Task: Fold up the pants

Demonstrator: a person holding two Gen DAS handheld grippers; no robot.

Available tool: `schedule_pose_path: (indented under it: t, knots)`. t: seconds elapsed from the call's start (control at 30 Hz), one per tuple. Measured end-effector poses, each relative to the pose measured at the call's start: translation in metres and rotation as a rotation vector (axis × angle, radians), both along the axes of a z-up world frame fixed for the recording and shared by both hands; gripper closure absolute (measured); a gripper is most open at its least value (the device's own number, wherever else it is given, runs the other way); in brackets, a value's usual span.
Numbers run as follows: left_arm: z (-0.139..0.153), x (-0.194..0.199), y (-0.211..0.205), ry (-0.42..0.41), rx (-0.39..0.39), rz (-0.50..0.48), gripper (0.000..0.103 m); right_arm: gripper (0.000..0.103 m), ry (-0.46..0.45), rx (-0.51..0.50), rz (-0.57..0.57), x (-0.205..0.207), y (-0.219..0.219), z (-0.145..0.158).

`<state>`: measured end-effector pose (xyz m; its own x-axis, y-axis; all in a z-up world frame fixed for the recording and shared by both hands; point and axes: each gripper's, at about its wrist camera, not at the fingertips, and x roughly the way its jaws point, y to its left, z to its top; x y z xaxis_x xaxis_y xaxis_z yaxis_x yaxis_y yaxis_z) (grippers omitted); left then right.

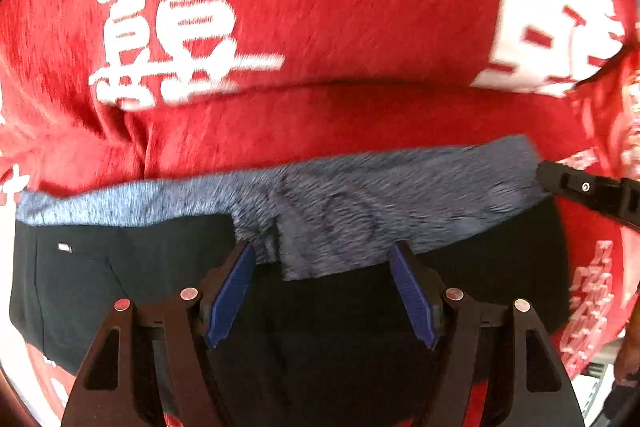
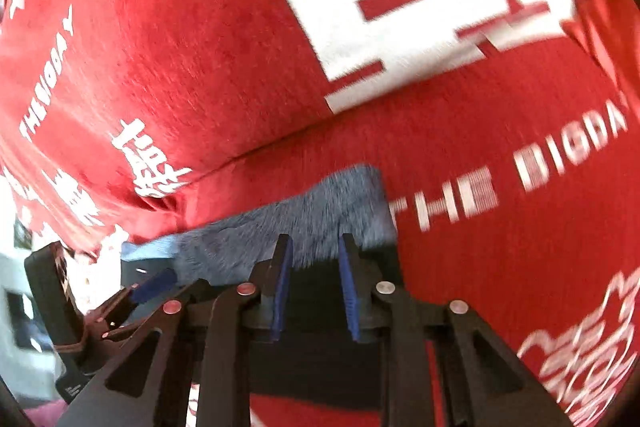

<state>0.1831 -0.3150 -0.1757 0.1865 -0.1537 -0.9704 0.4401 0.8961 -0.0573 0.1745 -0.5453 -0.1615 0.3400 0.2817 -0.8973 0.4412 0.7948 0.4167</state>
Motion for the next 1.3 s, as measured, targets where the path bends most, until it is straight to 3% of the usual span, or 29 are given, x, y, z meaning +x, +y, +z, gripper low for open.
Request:
schedule_pose_path:
  t: [0.07,0.13,0.27,0.53,0.7,0.83,0.97,1.1,1.3]
  knots:
    - [-0.011,-0.001,0.010,0.038,-0.009,0.032,0.031,0.077,0.053,-0.014,0.058,0.009,0.009,-0.021]
    - [-0.015,-0.003,0.021,0.055,-0.025,0.060,0.021,0.077,0.048,-0.052,0.075,0.005,0.018,-0.023]
    - [-0.012,-0.011,0.034,0.094,-0.029,0.084,0.020,0.077,0.042,-0.073,0.116,-0.004,0.039,-0.016]
    - [0.010,-0.032,0.064,0.077,0.007,0.138,0.020,0.077,0.086,0.004,0.195,-0.027,0.072,-0.006]
    - [0.027,-0.048,0.094,0.065,0.022,0.190,0.020,0.057,0.091,0.023,0.200,-0.043,0.079,0.012]
    - [0.032,-0.063,0.108,0.078,0.055,0.235,0.020,0.052,0.108,0.027,0.248,-0.044,0.092,0.017]
    - [0.035,-0.080,0.124,0.072,0.039,0.263,0.020,0.044,0.116,0.001,0.300,-0.044,0.103,0.022]
    - [0.035,-0.090,0.139,0.103,0.019,0.292,0.020,0.033,0.135,-0.011,0.306,-0.048,0.109,0.028]
    - [0.033,-0.095,0.160,0.142,-0.030,0.308,0.020,0.027,0.195,-0.016,0.274,-0.061,0.122,0.031]
